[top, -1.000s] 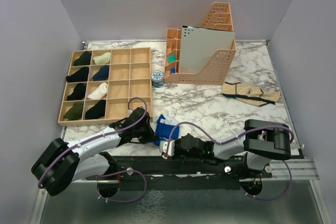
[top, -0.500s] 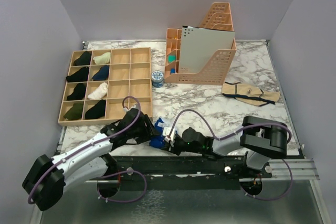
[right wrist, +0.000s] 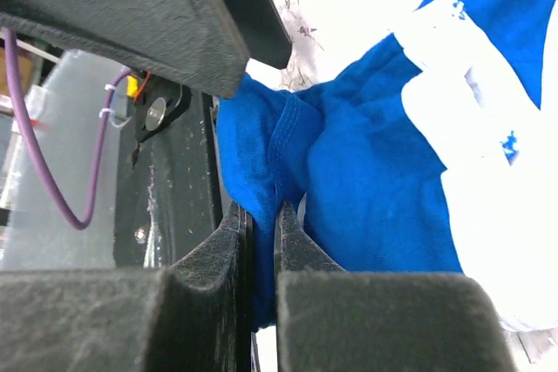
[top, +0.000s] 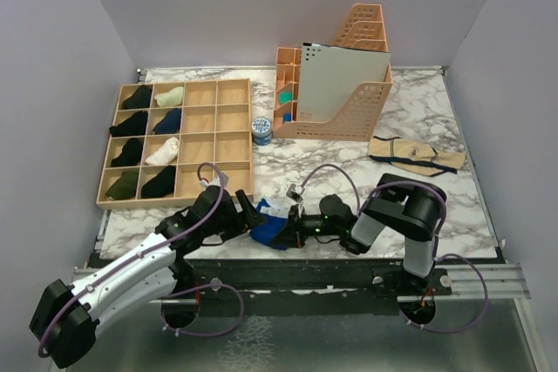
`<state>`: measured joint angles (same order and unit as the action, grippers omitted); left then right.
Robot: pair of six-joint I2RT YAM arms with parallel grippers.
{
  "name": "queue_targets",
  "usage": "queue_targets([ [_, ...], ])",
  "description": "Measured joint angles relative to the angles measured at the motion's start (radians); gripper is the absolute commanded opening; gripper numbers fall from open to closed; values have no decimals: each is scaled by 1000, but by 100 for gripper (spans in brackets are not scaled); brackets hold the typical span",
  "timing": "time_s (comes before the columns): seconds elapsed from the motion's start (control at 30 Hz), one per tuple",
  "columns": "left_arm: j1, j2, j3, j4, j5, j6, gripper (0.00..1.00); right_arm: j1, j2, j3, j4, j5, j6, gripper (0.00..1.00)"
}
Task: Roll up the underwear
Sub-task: Roll the underwear to the center of the board.
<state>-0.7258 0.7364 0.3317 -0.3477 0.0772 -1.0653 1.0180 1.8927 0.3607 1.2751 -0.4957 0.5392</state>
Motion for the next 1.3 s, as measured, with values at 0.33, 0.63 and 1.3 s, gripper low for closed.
queue_targets([
  [0.33,0,-18,-43,10,14,8,71,-57,43,31,-16,-69,176,7],
  [0.63,0,-56,-84,19,20,-4,65,-91,51,39,-53,-75,303,8],
  [1.3,-12,82,-145,241,34,-48,49,-122,107,15,38,-77,468,36],
])
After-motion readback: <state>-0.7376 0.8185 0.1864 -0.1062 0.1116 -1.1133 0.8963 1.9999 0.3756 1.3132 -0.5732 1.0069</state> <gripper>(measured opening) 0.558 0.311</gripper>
